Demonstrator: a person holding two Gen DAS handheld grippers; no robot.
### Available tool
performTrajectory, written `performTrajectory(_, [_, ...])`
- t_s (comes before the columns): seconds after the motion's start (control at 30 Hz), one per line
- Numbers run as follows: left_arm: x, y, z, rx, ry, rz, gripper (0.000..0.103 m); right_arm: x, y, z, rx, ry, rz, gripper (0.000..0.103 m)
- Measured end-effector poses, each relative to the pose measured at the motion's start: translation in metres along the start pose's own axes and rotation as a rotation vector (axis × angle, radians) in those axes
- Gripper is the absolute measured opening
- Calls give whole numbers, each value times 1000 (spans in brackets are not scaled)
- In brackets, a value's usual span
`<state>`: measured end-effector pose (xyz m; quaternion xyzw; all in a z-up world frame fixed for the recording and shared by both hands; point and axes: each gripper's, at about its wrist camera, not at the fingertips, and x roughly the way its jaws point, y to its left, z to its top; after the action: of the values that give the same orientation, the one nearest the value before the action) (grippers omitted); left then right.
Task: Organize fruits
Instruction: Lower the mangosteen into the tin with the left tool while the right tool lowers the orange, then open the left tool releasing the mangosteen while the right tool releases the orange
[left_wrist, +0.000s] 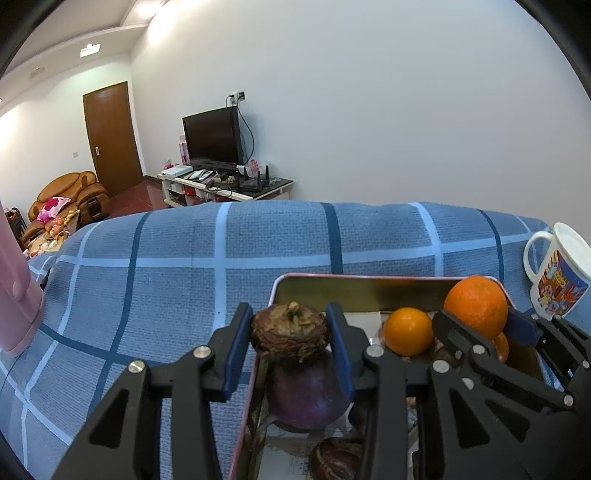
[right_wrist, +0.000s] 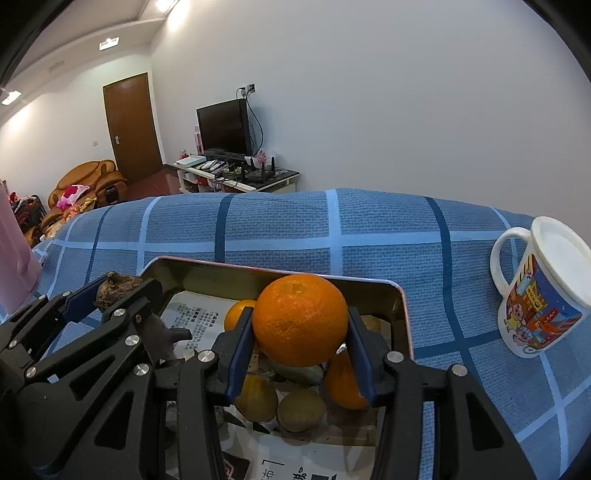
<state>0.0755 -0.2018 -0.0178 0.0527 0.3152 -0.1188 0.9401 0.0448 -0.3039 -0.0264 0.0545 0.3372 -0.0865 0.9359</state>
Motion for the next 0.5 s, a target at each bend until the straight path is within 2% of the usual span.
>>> performTrajectory(0.5, [-6, 3, -3, 4, -5, 9, 44, -4, -8, -3, 12, -1, 60, 50])
